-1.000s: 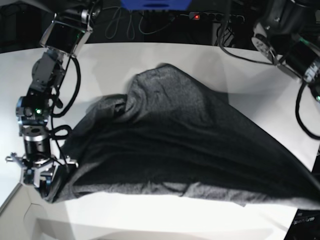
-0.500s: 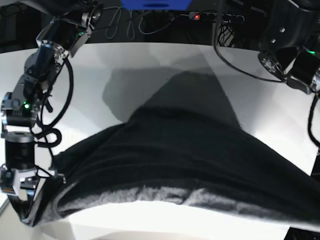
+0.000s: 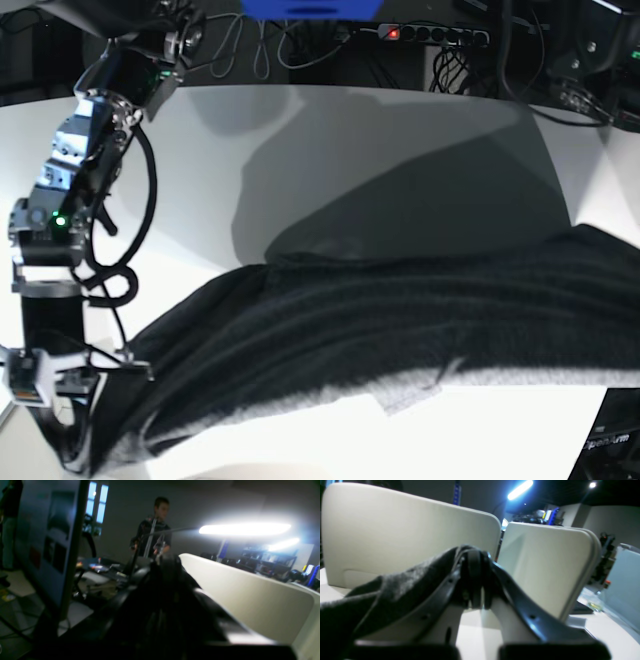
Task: Layout the t-shirt on the table in an organized manner, then fold the t-shirt properly
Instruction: 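Lift the shirt with both grippers and swing it across the table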
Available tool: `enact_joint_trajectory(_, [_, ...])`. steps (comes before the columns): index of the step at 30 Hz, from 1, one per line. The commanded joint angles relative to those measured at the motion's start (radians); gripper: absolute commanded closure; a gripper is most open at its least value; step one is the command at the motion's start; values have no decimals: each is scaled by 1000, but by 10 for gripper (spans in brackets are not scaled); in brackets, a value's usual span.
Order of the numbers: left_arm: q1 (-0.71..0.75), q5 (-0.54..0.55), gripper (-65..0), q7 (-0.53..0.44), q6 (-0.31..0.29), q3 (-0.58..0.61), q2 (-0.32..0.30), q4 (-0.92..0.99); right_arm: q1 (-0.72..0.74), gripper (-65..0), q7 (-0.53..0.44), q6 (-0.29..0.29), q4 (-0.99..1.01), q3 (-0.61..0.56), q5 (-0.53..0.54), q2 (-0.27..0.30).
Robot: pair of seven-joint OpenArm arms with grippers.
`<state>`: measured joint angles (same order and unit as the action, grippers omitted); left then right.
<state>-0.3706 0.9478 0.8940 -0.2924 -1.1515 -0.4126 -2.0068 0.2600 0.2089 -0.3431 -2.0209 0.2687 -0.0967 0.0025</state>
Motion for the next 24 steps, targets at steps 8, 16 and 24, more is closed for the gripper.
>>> enact_joint_trajectory(8, [-80, -122, -1, -72, 0, 143, -21, 183, 101, 0, -27, 3, 121, -67, 7, -16])
enact_joint_trajectory(16, [-258, -260, -1, -190, -3, 339, -44, 614, 356, 0, -26, 3, 541, -69, -4, -11])
enact_joint_trajectory(24, [-402, -307, -1, -290, -1, 451, -70, 878, 588, 0, -33, 5, 941, -69, -67, 7])
